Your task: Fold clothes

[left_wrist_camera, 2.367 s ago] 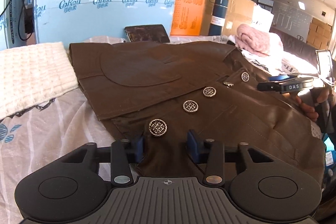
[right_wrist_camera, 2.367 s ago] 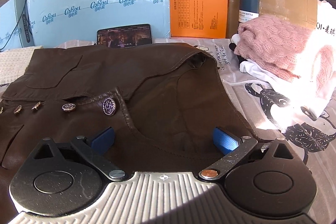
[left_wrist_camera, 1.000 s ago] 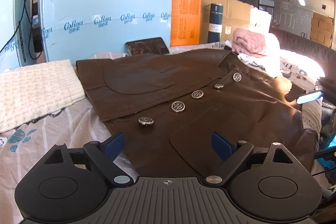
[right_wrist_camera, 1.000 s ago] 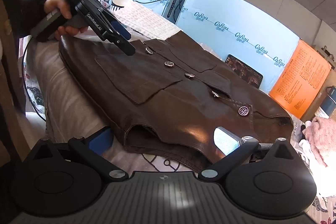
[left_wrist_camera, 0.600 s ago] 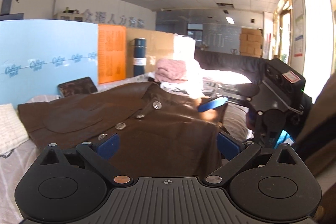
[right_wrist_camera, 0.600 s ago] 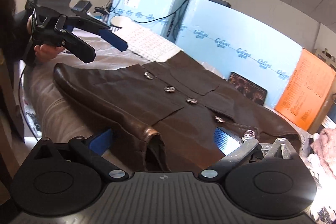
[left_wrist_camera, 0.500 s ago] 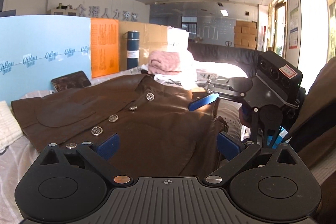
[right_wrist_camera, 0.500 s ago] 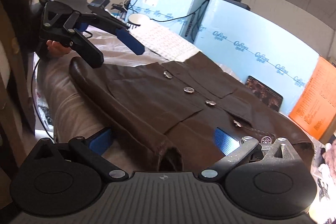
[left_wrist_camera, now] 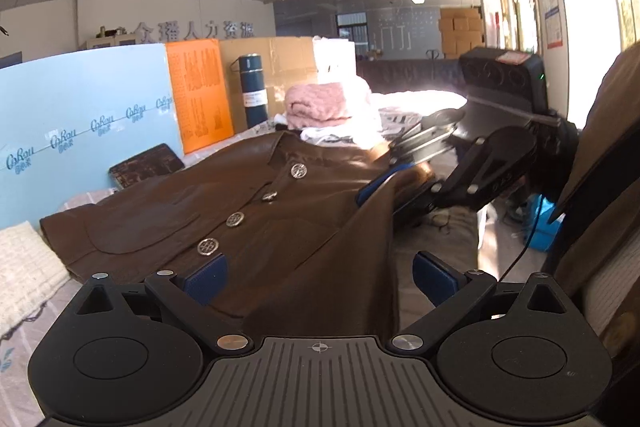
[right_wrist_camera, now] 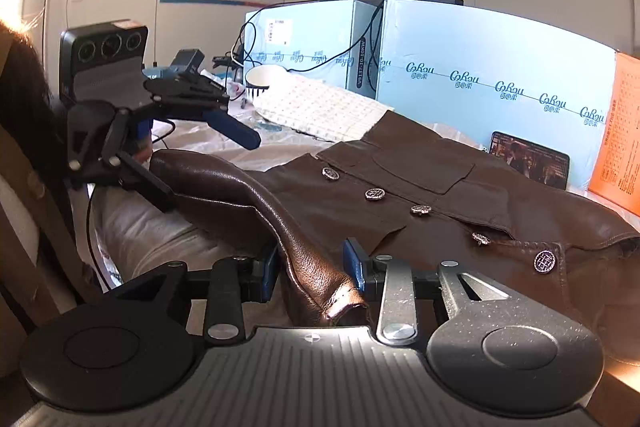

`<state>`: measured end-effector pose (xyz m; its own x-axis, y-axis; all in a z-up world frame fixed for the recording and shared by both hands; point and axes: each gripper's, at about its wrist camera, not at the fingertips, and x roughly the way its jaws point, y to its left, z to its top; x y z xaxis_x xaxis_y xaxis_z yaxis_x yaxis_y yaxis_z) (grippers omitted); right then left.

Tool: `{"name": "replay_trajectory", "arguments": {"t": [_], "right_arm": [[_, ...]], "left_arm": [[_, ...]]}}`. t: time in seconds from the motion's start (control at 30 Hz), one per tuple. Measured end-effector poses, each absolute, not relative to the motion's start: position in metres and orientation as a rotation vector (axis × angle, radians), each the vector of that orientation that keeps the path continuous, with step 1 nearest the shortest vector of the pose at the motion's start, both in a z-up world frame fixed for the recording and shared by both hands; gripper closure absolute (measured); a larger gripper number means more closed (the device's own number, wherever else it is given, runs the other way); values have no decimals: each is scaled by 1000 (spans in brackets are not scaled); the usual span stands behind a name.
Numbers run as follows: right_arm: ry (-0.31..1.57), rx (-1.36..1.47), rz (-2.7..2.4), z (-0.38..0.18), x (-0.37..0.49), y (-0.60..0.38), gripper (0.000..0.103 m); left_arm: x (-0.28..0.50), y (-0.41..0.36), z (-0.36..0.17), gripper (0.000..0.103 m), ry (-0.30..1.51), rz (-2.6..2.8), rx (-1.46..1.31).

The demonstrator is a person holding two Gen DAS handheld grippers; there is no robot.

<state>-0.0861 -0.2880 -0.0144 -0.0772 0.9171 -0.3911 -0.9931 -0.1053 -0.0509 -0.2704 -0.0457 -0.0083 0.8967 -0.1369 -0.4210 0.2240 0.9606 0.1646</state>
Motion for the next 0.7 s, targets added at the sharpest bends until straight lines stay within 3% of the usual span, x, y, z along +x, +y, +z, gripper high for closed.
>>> {"name": "replay_trajectory", "arguments": {"t": [0.33, 0.63, 0.7], "right_arm": [[283, -280, 1631, -7, -74, -294, 69], [288, -374, 1640, -18, -83, -293, 56], [290, -401, 1641, -21, -86, -292, 51]], "left_arm": [[-273, -51, -8, 3, 413, 6, 547], [-278, -38, -3, 3, 358, -154, 411], [-273, -41, -8, 9, 382, -207, 408]]}}
